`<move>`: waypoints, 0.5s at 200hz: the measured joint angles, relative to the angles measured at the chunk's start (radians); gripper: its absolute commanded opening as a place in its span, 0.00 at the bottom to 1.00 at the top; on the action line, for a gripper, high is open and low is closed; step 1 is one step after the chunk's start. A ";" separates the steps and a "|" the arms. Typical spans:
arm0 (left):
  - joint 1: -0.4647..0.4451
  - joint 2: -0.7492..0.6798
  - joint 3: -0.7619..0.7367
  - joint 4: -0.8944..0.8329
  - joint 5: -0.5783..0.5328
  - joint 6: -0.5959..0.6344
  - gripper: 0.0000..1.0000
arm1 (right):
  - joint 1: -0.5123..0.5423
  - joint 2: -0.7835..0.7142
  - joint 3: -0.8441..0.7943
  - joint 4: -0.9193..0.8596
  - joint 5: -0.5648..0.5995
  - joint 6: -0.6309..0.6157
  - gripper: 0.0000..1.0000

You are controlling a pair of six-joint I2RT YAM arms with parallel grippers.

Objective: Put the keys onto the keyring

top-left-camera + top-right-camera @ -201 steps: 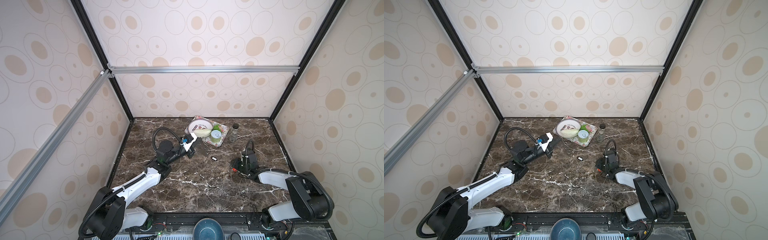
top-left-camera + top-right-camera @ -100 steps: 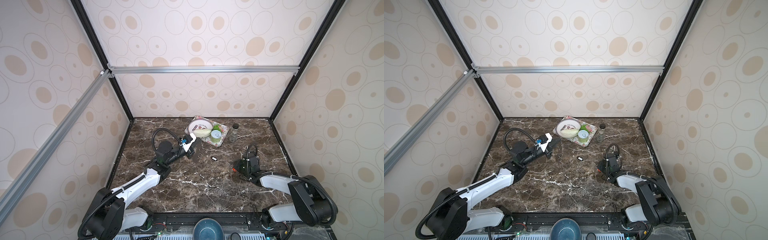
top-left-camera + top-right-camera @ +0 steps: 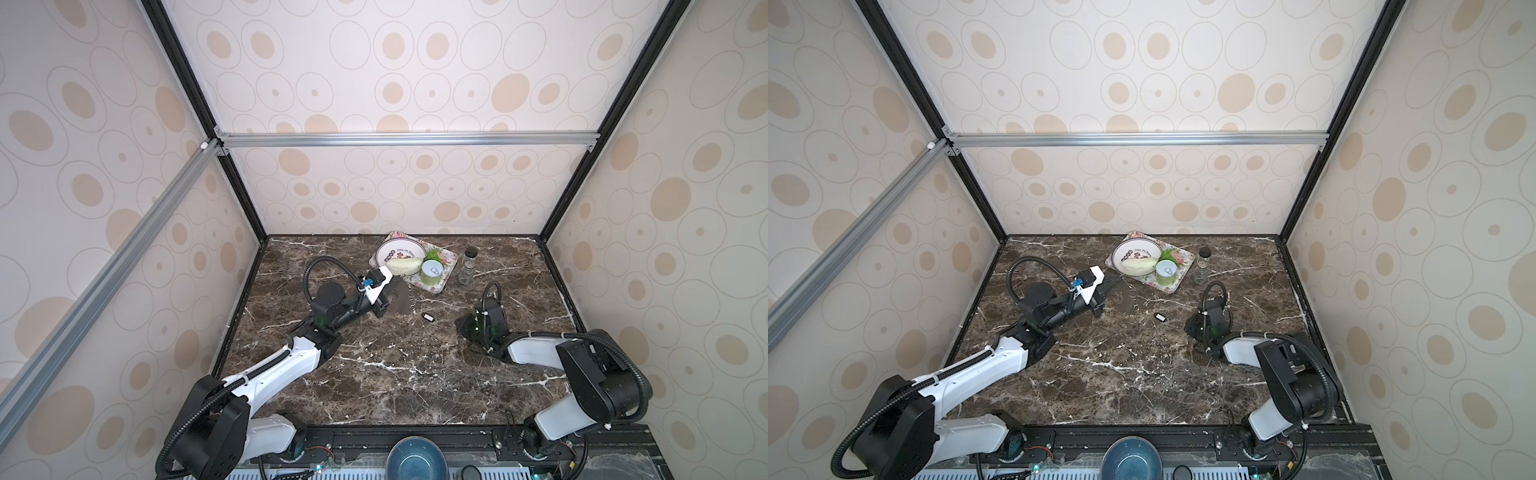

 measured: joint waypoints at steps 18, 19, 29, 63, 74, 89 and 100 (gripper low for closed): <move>0.000 0.000 0.000 0.000 -0.003 0.000 0.00 | 0.001 0.022 0.024 -0.004 -0.003 -0.013 0.22; 0.000 0.000 0.000 0.000 -0.004 0.000 0.00 | 0.001 0.023 0.026 -0.005 -0.003 -0.015 0.22; 0.000 0.000 0.000 0.000 -0.005 0.000 0.00 | 0.001 0.027 0.039 -0.011 -0.004 -0.026 0.21; 0.000 -0.001 0.000 0.000 -0.007 0.000 0.00 | 0.001 0.026 0.073 -0.032 -0.002 -0.065 0.21; 0.000 -0.001 0.000 0.000 -0.007 0.000 0.00 | 0.002 0.019 0.076 -0.045 0.003 -0.080 0.21; 0.000 -0.002 0.000 0.000 -0.008 0.000 0.00 | 0.003 -0.001 0.076 -0.075 0.018 -0.101 0.21; 0.000 -0.005 -0.002 0.000 -0.008 0.000 0.00 | 0.003 -0.023 0.076 -0.101 0.035 -0.118 0.22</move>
